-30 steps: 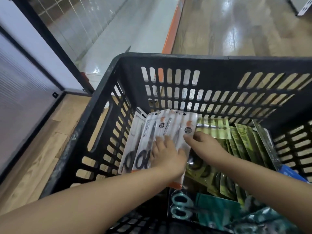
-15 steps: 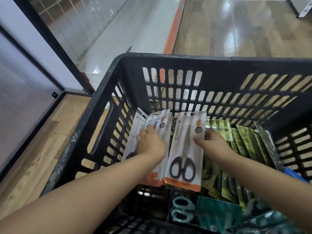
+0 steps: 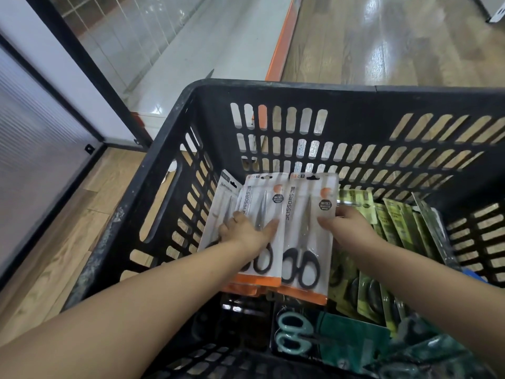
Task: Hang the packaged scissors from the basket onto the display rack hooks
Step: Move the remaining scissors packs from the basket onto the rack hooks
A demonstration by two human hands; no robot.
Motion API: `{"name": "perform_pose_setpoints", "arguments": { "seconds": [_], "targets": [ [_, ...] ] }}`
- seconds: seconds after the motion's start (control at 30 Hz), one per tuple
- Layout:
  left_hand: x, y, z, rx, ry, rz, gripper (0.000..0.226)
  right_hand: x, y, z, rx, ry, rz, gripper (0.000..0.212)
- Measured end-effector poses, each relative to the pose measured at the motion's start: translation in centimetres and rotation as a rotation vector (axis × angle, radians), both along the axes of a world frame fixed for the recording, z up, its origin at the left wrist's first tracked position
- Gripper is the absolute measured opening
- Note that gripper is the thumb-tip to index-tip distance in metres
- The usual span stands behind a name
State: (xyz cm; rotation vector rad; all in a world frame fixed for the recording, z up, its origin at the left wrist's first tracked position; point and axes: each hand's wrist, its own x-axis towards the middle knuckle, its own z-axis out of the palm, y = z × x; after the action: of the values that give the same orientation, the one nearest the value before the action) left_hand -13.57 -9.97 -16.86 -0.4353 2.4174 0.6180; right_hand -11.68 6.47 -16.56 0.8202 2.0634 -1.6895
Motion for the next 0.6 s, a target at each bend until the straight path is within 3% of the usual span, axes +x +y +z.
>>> {"name": "perform_pose_setpoints", "arguments": {
  "seconds": [0.2, 0.4, 0.5, 0.6],
  "targets": [
    [-0.6, 0.0, 0.3, 0.111, 0.101, 0.134, 0.081, 0.0, -0.2, 0.4, -0.021, -0.007, -0.006, 0.023],
    [-1.2, -0.2, 1.9, 0.220, 0.065, 0.221, 0.062, 0.4, 0.5, 2.1, 0.014, 0.004, 0.017, 0.019],
    [-1.8, -0.1, 3.2, 0.336, 0.048, 0.206, 0.049, 0.7, 1.3, 4.0, 0.057, 0.004, 0.056, 0.018],
    [-1.8, 0.4, 4.7, 0.418, -0.007, 0.144, 0.051, 1.6, 2.6, 6.2, 0.037, 0.036, 0.032, 0.015]
  ]
}}
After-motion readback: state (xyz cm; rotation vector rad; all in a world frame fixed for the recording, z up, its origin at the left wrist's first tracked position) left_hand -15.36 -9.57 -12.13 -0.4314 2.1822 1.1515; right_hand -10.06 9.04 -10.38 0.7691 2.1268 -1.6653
